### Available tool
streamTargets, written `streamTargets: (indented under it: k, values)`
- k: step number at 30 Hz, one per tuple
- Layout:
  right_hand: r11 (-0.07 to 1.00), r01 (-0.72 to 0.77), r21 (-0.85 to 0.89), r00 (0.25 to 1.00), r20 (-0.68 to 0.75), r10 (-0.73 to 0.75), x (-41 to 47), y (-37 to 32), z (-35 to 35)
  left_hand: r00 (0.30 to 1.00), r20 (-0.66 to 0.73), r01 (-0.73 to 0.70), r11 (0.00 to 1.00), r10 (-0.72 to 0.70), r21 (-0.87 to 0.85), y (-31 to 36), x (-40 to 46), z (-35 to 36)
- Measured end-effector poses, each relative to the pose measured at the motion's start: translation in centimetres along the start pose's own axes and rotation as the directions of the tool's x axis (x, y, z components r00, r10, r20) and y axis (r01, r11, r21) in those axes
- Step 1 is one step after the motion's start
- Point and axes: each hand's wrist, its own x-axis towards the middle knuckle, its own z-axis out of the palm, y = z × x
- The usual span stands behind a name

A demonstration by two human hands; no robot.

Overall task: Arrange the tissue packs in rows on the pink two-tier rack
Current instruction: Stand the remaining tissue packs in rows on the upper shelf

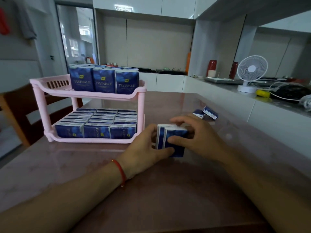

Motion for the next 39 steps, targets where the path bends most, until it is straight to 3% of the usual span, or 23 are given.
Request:
streamTargets:
  k: [6,11,17,22,28,30,35,39]
  values:
    - [0.997,0.024,0.069,0.998,0.06,-0.029,-0.4,-0.2,1.4,0.998,0.056,-0.039,0.984,0.029,0.176,-0.4,-0.1,-0.6]
    - [0.992,0.056,0.113,0.998,0.011,-0.058,-0.6,-0.5,1.9,0.998,-0.013,-0.056,0.957,0.062,0.283,0.2,-0.6,-1.2]
    - [0.955,0.011,0.297,0.999,0.027,-0.019,-1.0,-1.1,2.0,0.995,-0.029,-0.081,0.954,0.093,0.288,1.0,-2.3,-3.4]
    - [0.97,0.017,0.242,0.998,0.055,-0.031,-1.3,0.5,2.8,0.981,-0.09,-0.149,0.961,0.174,0.233,4.4,-5.7,-8.4]
    - [0.991,0.07,0.109,0.976,0.199,-0.091,0.6,-3.3,4.2,0.942,-0.226,-0.164,0.927,0.248,0.337,10.3,-6.6,-19.3]
    - [0.989,0.082,0.125,0.972,0.209,-0.107,1.7,-5.2,5.4,0.923,-0.288,-0.131,0.912,0.256,0.39,11.6,-5.7,-22.7]
    - [0.988,0.088,0.124,0.996,-0.035,-0.084,3.3,-6.1,8.5,0.932,-0.335,0.021,0.906,0.135,0.423,12.5,-2.7,-27.9]
    - [0.996,0.06,0.063,0.997,0.044,-0.063,2.4,-5.5,8.6,0.935,-0.348,0.097,0.893,0.07,0.439,12.2,0.3,-29.3]
